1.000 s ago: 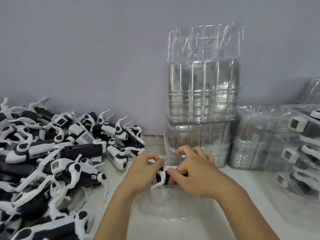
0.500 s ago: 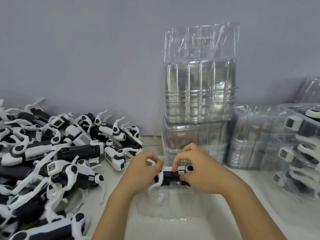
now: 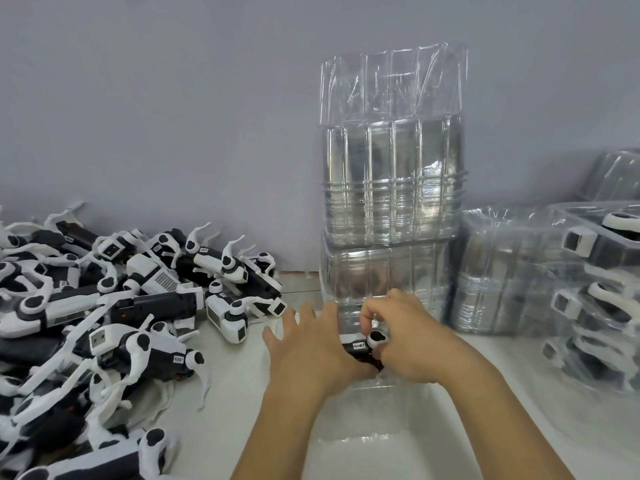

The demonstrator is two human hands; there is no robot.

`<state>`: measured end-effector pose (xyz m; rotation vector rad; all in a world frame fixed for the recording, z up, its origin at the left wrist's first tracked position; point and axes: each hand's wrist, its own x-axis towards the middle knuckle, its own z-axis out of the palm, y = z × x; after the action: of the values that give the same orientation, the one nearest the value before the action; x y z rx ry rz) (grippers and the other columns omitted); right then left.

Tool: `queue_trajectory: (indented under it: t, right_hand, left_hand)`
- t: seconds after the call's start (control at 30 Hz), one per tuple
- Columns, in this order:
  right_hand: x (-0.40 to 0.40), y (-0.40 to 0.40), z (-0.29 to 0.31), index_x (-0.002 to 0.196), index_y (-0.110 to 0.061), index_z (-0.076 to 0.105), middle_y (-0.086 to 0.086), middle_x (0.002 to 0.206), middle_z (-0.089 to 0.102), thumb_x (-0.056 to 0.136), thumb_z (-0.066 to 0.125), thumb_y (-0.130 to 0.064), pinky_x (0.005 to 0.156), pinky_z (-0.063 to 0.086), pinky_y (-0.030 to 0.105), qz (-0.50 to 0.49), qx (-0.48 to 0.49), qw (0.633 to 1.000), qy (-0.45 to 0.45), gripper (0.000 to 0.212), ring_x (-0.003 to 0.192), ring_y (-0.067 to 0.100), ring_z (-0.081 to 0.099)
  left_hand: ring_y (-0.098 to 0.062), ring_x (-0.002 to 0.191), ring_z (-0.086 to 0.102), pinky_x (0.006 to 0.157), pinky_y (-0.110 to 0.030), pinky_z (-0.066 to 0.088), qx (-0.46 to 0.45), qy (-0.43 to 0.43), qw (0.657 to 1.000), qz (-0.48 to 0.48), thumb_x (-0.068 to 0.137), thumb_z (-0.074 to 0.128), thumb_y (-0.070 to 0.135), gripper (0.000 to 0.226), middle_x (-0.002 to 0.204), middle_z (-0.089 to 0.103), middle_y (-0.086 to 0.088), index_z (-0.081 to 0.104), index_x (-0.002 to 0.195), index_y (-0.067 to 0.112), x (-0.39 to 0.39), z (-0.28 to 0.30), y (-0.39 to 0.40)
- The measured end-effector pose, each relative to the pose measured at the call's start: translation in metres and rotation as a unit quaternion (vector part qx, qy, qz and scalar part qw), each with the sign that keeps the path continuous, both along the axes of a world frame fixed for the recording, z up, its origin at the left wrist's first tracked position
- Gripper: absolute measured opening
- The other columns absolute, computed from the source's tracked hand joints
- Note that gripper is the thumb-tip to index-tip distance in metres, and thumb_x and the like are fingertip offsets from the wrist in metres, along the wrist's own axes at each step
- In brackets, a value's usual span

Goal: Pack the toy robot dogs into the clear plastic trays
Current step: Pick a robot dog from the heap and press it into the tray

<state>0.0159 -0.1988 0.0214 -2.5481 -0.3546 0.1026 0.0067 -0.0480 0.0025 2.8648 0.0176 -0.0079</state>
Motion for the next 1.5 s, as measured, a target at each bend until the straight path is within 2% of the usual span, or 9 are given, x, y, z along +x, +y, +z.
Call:
queue_trajectory:
  t: [0.4,0.57,0.7,0.87,1.03,1.17,1.27,1.37,1.5]
  right_hand:
    - [0.000,-0.004,0.002,0.082,-0.039,0.051,-0.012,0.114,0.043,0.084,0.075,-0.015,0.099,0.045,0.036,-0.013,0.013,1.000,-0.002,0.033,0.115,0.014,0.045]
    - [0.000,-0.005,0.003,0.082,-0.041,0.052,-0.013,0.114,0.042,0.084,0.077,-0.016,0.102,0.042,0.036,-0.003,0.005,1.000,-0.005,0.035,0.115,0.012,0.042]
    - [0.000,-0.006,0.003,0.083,-0.041,0.053,-0.015,0.113,0.041,0.084,0.076,-0.015,0.103,0.041,0.036,0.006,-0.003,1.000,-0.003,0.035,0.116,0.011,0.041]
    - [0.001,-0.007,0.002,0.086,-0.040,0.055,-0.014,0.114,0.042,0.082,0.076,-0.012,0.094,0.043,0.030,0.000,0.003,1.000,-0.002,0.035,0.114,0.009,0.041]
    - [0.003,-0.006,-0.001,0.083,-0.040,0.053,-0.015,0.110,0.040,0.082,0.075,-0.008,0.076,0.038,0.019,0.004,0.009,1.000,-0.004,0.039,0.111,0.009,0.039]
    - [0.004,-0.007,-0.002,0.084,-0.040,0.054,-0.015,0.108,0.040,0.082,0.073,-0.008,0.084,0.039,0.024,0.006,0.009,1.000,-0.013,0.037,0.111,0.009,0.039]
    - [0.004,-0.008,-0.003,0.084,-0.040,0.055,-0.017,0.107,0.040,0.084,0.073,-0.011,0.085,0.038,0.024,0.013,0.014,1.000,-0.016,0.035,0.112,0.009,0.039]
    - [0.004,-0.011,-0.002,0.085,-0.040,0.057,-0.017,0.109,0.042,0.084,0.075,-0.013,0.076,0.036,0.016,0.018,0.029,0.999,-0.015,0.032,0.110,0.006,0.042]
    - [0.005,-0.012,-0.002,0.086,-0.039,0.060,-0.018,0.108,0.044,0.081,0.078,-0.014,0.070,0.035,0.012,0.016,0.045,0.999,-0.022,0.031,0.101,-0.006,0.043]
  left_hand:
    - [-0.016,0.109,0.033,0.081,-0.038,0.025,-0.068,-0.018,0.997,-0.020,0.067,0.075,0.054,0.047,0.101,0.041,0.015,0.039,0.090,0.035,0.003,0.008,0.007]
    - [-0.014,0.107,0.042,0.100,-0.042,0.040,-0.112,0.029,0.990,-0.077,0.075,0.084,0.042,0.042,0.109,0.045,0.015,0.046,0.092,0.039,0.005,0.019,0.029]
    - [-0.011,0.118,0.034,0.108,-0.041,0.035,-0.096,0.051,0.988,-0.107,0.077,0.083,0.039,0.046,0.125,0.039,0.014,0.047,0.105,0.042,0.004,0.020,0.038]
    - [-0.011,0.129,0.029,0.104,-0.039,0.035,-0.069,0.043,0.990,-0.113,0.079,0.079,0.046,0.050,0.132,0.036,0.015,0.039,0.110,0.041,0.003,0.016,0.031]
    - [-0.010,0.118,0.027,0.098,-0.038,0.037,-0.078,0.014,0.992,-0.101,0.078,0.080,0.041,0.050,0.123,0.039,0.014,0.039,0.106,0.041,0.004,0.011,0.030]
    - [-0.011,0.116,0.030,0.101,-0.041,0.038,-0.097,0.019,0.990,-0.100,0.077,0.081,0.041,0.048,0.116,0.040,0.014,0.041,0.104,0.039,0.005,0.011,0.029]
    - [-0.008,0.119,0.034,0.104,-0.040,0.033,-0.090,0.021,0.987,-0.129,0.076,0.076,0.058,0.047,0.121,0.043,0.019,0.043,0.105,0.042,0.004,0.016,0.034]
    - [-0.001,0.126,0.029,0.113,-0.039,0.023,-0.136,0.055,0.975,-0.165,0.056,0.077,0.077,0.069,0.129,0.037,0.033,0.045,0.113,0.054,-0.002,0.025,0.037]
    - [-0.006,0.146,0.009,0.122,-0.052,-0.002,-0.069,0.090,0.974,-0.195,0.049,0.087,0.068,0.085,0.150,0.018,0.030,0.040,0.120,0.062,-0.007,0.027,0.035]
